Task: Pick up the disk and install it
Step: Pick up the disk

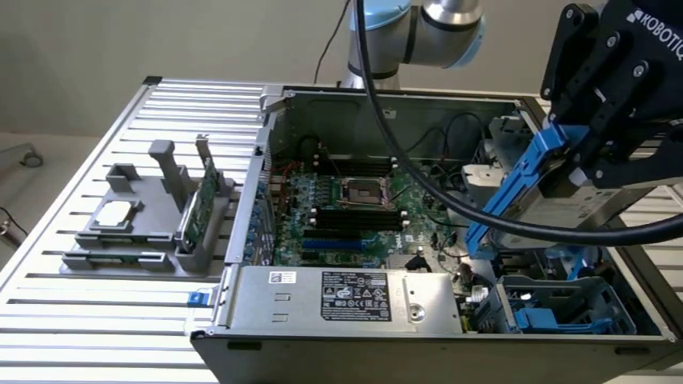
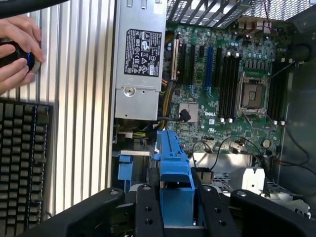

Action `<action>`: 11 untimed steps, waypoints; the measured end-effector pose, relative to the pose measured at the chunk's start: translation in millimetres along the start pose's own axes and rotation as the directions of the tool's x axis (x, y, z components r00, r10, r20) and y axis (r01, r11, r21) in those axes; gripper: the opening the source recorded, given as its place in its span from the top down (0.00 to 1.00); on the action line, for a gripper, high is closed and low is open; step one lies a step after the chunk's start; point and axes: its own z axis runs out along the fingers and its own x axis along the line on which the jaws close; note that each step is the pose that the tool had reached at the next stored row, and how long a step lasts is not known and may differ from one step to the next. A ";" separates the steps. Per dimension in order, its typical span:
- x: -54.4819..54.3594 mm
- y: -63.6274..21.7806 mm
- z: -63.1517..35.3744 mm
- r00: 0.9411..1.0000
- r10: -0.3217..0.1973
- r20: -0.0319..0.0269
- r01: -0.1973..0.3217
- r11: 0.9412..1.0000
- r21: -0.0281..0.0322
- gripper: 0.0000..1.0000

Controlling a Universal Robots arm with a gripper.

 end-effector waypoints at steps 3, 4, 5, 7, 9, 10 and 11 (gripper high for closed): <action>-3.1 -0.3 0.3 1.000 -0.003 0.001 0.003 1.000 0.000 0.68; -3.0 -0.3 0.3 1.000 -0.003 0.002 0.003 1.000 0.001 0.68; -3.0 -0.3 0.4 1.000 -0.004 0.002 0.004 1.000 0.001 0.68; -2.2 -0.2 0.3 1.000 -0.004 0.002 0.004 1.000 0.001 0.68; -0.7 -0.2 -0.1 1.000 -0.004 0.002 0.004 1.000 0.001 0.68; 0.6 -0.1 -0.3 1.000 -0.004 0.002 0.004 1.000 0.001 0.68; 2.3 0.0 -0.6 1.000 -0.004 0.002 0.004 1.000 0.001 0.68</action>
